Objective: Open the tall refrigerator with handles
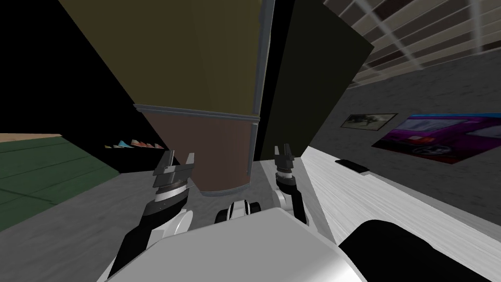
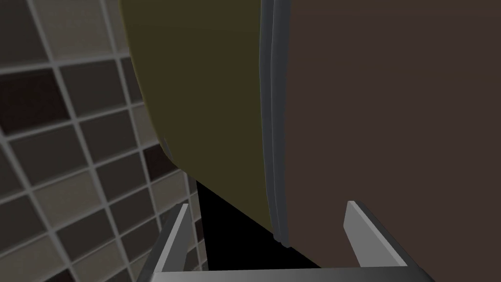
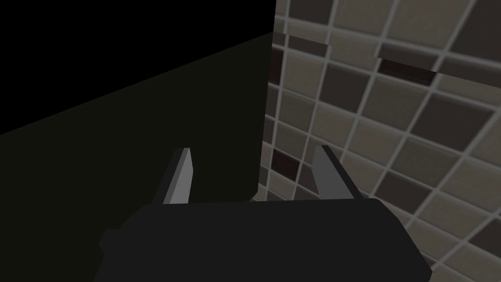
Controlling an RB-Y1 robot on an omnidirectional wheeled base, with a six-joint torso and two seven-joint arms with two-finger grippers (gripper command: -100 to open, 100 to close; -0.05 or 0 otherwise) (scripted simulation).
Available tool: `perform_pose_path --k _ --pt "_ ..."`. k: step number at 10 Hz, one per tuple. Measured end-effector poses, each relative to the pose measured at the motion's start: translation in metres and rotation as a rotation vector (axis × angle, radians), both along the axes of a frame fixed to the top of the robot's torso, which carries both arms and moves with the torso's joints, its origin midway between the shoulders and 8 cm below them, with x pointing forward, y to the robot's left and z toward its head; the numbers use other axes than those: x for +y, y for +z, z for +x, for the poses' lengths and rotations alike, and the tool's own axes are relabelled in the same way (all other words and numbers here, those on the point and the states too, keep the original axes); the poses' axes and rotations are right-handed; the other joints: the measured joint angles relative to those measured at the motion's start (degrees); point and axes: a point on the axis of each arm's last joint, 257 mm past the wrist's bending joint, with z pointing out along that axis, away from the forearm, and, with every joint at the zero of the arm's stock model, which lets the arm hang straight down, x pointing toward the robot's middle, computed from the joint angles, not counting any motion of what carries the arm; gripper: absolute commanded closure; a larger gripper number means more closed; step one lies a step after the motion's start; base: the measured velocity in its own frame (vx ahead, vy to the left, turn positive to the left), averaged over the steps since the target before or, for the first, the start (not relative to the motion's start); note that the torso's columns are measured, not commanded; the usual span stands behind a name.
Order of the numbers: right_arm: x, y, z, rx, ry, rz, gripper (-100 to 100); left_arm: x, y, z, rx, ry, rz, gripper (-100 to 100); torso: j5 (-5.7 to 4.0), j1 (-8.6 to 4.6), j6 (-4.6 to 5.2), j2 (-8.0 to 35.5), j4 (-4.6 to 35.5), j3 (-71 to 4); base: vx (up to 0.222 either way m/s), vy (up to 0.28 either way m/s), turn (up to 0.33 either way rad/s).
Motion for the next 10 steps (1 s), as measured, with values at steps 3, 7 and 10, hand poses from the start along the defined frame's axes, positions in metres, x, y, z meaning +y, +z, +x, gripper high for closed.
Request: perform_pose_path --k 3,7,10 --pt "0.0 0.0 0.0 0.001 0.0 0.0 0 -0.011 0.005 0.018 0.031 -0.054 0.047 -100 -0.05 -0.18 0.0 2.61 2.61 -5.32 -0.004 -0.101 0.081" --pt "0.0 0.0 0.0 0.001 0.0 0.0 0 -0.019 0.012 0.039 0.065 -0.103 0.078 -100 0.05 0.15 -0.01 2.64 2.68 -5.4 0.001 -0.087 0.061" --pt "0.0 0.0 0.0 0.001 0.0 0.0 0 -0.023 0.015 0.054 0.092 -0.123 0.085 -100 -0.01 -0.02 0.01 2.68 2.68 -5.37 0.0 -0.08 0.062"
